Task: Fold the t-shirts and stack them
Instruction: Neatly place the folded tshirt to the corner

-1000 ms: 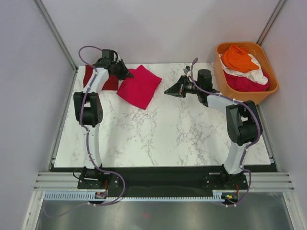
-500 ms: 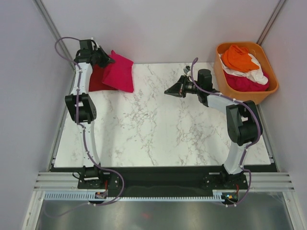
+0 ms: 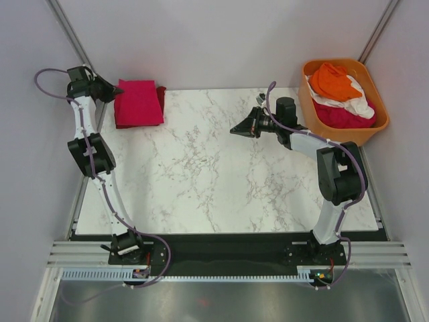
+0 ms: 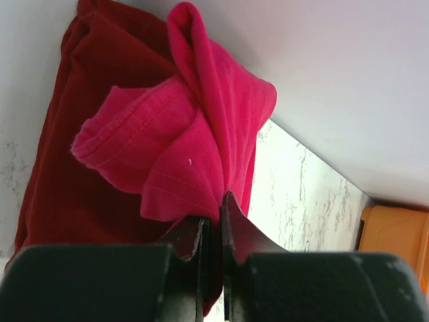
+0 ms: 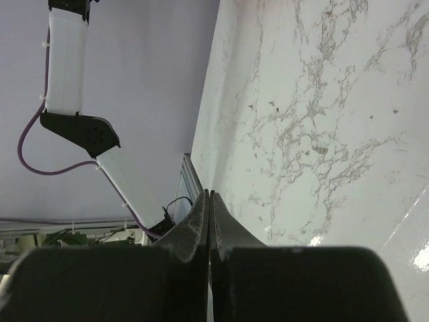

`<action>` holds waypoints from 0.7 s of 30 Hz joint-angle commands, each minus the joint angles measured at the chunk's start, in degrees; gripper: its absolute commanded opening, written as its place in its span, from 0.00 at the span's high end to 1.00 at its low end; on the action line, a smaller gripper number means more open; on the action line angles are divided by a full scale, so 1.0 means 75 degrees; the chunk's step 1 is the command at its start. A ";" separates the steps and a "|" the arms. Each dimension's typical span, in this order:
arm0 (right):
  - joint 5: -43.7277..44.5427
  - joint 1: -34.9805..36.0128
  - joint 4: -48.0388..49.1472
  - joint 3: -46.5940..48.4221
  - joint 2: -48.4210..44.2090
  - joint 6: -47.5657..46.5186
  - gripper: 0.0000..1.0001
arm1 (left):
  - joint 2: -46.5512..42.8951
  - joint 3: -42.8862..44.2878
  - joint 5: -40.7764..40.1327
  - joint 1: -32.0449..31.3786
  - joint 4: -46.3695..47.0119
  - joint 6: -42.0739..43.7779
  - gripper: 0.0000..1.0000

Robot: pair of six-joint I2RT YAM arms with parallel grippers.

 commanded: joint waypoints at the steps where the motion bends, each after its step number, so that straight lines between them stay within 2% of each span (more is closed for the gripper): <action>1: -0.0034 -0.0009 0.0009 -0.0032 -0.0292 -0.0291 0.99 | 0.0127 0.0234 0.0534 0.0223 0.0545 -0.0441 0.88; 2: -0.0011 -0.0020 -0.0014 -0.0009 -0.0280 -0.0303 0.99 | 0.0174 0.0235 0.0604 0.0259 0.0638 -0.0465 0.80; 3: -0.0010 -0.0009 -0.0026 -0.0009 -0.0268 -0.0303 0.99 | 0.0244 0.0223 0.0663 0.0282 0.0778 -0.0454 0.49; 5: 0.0001 0.0003 -0.0027 0.0038 -0.0233 -0.0303 0.99 | 0.0384 0.0177 0.0827 0.0283 0.0966 -0.0430 0.01; 8: 0.0025 0.0003 -0.0026 0.0050 -0.0163 -0.0303 0.99 | 0.0713 0.0142 0.1003 0.0306 0.1049 -0.0395 0.00; 12: 0.0083 0.0015 -0.0166 0.0062 -0.0151 -0.0431 0.98 | 0.0269 -0.0828 0.0595 0.0364 0.1037 -0.0243 0.00; 14: 0.0153 0.0049 -0.0295 0.0120 -0.0139 -0.0548 0.98 | -0.0372 -0.1333 -0.0037 0.0469 0.1026 -0.0242 0.00; 15: 0.0200 0.0073 -0.0528 0.0155 -0.0139 -0.0711 0.98 | -0.0643 -0.1973 -0.0353 0.0528 0.0991 -0.0289 0.00; 17: 0.0433 0.0155 -0.0833 0.0319 -0.0174 -0.1004 0.98 | -0.1566 -0.2656 -0.1524 0.0739 0.0886 -0.0371 0.00; 19: 0.0808 0.0248 -0.1792 0.0669 -0.0267 -0.1820 0.97 | -0.2167 -0.3489 -0.2390 0.0997 0.0850 -0.0372 0.00; 21: 0.1709 0.0482 -0.3111 0.0986 -0.0350 -0.2526 0.93 | -0.2926 -0.4062 -0.2722 0.1137 0.0803 -0.0278 0.00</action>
